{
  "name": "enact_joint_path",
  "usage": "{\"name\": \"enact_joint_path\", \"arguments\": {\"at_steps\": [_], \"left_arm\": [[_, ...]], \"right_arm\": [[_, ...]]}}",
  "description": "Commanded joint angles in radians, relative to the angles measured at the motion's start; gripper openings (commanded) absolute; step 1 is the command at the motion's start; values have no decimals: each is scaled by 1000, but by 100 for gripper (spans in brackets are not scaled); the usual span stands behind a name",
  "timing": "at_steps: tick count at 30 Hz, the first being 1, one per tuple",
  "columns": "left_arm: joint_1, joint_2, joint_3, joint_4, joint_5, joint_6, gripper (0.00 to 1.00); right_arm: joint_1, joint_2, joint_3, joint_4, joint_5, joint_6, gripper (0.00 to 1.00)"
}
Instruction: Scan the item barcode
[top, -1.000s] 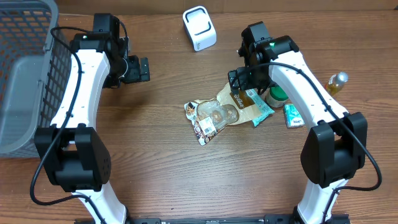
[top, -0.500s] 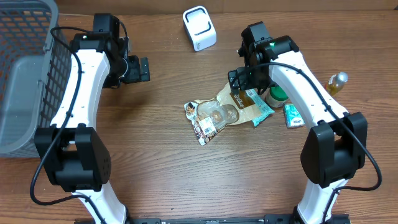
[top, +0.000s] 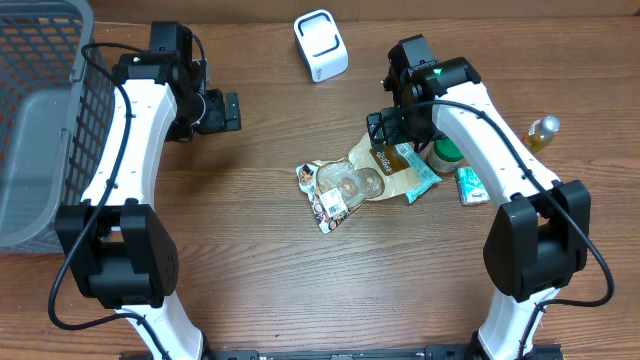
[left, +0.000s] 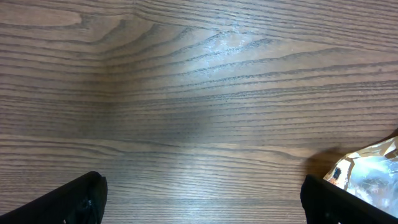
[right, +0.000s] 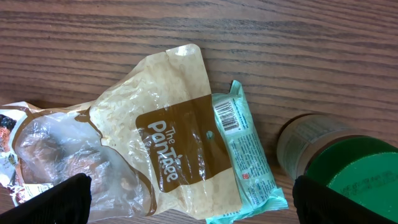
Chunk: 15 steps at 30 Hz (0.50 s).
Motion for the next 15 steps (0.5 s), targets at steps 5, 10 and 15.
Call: {"name": "enact_joint_path", "arguments": {"at_steps": [5,10,15], "left_arm": [[-2,-2,7,2,1,-2,99],[-2,-2,7,2,0,-2,100],[-2,-2,7,2,0,-2,100]], "right_arm": [[-3,3,-5,5,6,4,100],[-3,-41,-4,11,6,4,100],[-4,-188,-4,11,6,4,100]]}}
